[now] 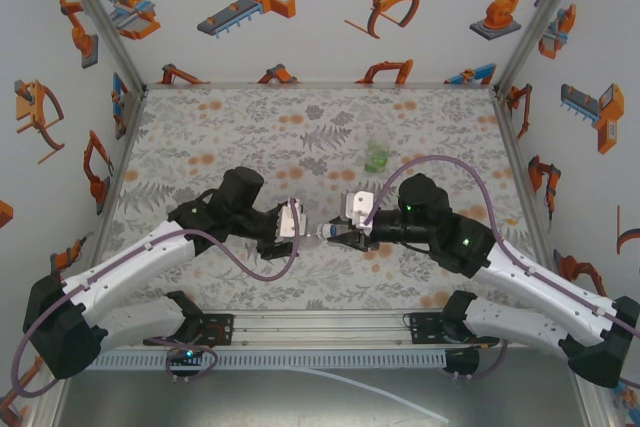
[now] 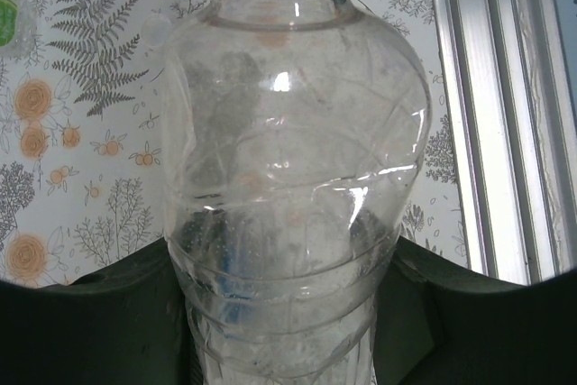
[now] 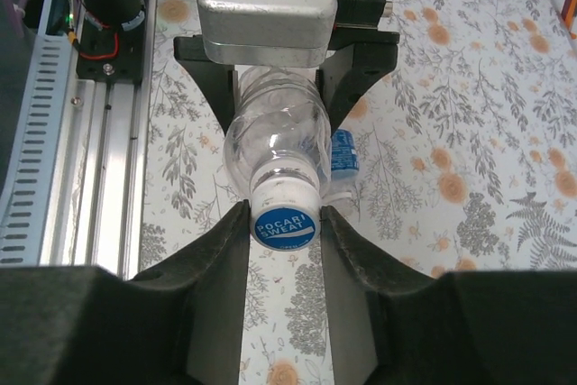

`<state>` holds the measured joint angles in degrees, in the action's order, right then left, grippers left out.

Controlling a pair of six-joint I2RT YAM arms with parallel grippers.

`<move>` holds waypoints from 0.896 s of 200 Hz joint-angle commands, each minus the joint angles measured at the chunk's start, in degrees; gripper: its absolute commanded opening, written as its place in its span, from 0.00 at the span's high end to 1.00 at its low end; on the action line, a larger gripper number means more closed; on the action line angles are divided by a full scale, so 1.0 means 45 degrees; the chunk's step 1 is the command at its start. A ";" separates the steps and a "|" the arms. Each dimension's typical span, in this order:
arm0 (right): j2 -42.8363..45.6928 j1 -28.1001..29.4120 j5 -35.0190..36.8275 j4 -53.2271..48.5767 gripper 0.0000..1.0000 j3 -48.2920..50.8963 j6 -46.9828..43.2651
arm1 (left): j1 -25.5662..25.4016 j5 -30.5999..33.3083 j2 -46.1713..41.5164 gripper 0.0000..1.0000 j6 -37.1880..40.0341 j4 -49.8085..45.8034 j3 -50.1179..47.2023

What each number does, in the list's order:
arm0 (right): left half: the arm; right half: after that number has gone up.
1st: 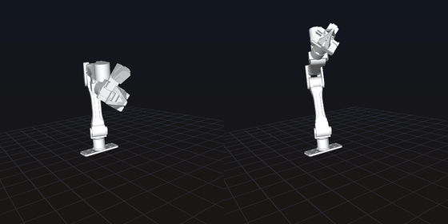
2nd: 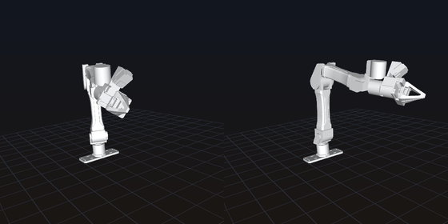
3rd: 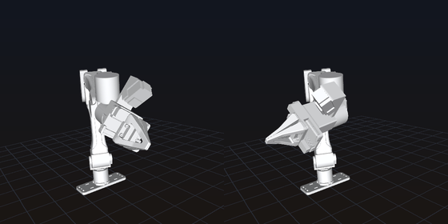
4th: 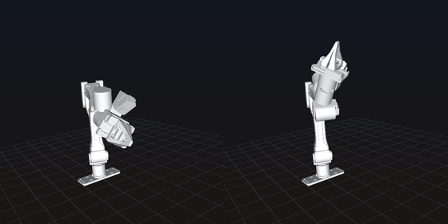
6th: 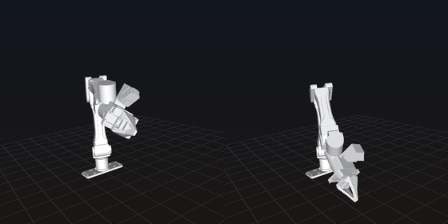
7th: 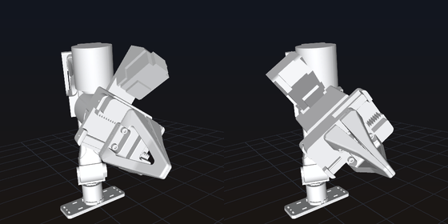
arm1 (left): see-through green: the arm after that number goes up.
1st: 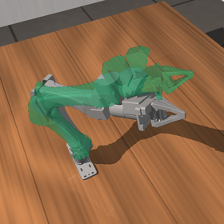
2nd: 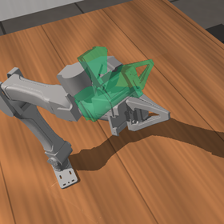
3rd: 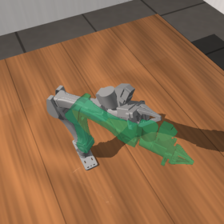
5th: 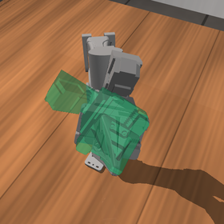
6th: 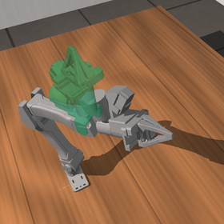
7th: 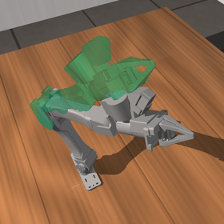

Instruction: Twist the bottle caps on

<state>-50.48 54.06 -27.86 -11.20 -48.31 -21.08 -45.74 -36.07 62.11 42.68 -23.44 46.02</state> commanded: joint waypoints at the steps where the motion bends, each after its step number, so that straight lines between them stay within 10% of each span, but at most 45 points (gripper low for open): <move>1: 0.0009 0.0021 -0.0323 0.0409 0.72 0.0073 -0.0006 | -0.0053 -0.0511 -0.0073 1.00 0.0204 -0.0085 0.0359; 73: -0.0611 0.0461 -0.0195 -0.1505 1.00 -0.1164 -0.0875 | -0.0059 -0.0552 0.0144 1.00 0.0104 -0.0306 0.0548; 130: -0.1144 0.1045 0.0437 -0.2574 1.00 -0.1989 -0.2105 | -0.0054 -0.0557 0.0318 1.00 -0.0049 -0.0455 0.0721; 179: -0.1243 0.1042 0.1504 -0.1505 1.00 -0.1457 0.2724 | -0.0060 -0.0421 0.0038 1.00 -0.0091 -0.0224 0.0556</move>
<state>-55.81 57.95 -23.09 -21.52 -55.59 -23.70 -45.78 -36.82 63.24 42.72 -27.07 46.89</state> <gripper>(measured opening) 0.329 0.544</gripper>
